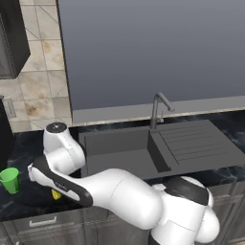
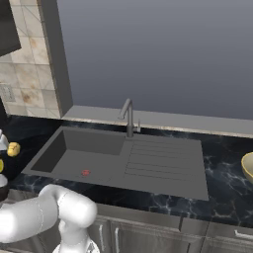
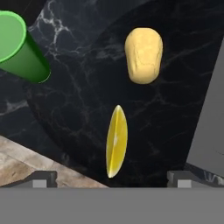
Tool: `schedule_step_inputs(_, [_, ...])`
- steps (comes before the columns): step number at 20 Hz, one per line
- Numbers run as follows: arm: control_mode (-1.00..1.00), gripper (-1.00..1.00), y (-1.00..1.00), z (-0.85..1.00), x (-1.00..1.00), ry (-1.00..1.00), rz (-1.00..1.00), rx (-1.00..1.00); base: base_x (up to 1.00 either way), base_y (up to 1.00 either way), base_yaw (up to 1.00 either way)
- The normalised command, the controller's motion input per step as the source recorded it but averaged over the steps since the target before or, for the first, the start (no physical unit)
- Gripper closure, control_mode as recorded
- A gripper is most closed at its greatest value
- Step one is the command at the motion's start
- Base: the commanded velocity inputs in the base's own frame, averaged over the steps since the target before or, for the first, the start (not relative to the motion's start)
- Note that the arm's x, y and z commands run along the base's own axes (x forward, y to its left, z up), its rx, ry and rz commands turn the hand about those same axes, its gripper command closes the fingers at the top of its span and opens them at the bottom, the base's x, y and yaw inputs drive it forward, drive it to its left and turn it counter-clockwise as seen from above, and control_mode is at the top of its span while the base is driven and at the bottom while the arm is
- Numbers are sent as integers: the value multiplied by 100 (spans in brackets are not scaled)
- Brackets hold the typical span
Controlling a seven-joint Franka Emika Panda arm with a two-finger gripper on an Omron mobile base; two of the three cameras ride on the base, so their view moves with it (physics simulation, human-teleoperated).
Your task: Remove the lemon wedge and potato from the sink. Then move the bowl and cup from the counter to the sink for washing.
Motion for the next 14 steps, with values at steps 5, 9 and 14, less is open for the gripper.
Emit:
schedule_step_inputs(5, [-100, -100, 6, 19, 0, 1, 0, 0, 0, 0, 0])
schedule_step_inputs(9, [-100, -100, 9, 18, 0, 2, 0, 0, 0, 0, 0])
schedule_step_inputs(14, [-100, -100, 13, 16, 3, 4, 0, 0, 0, 0, 0])
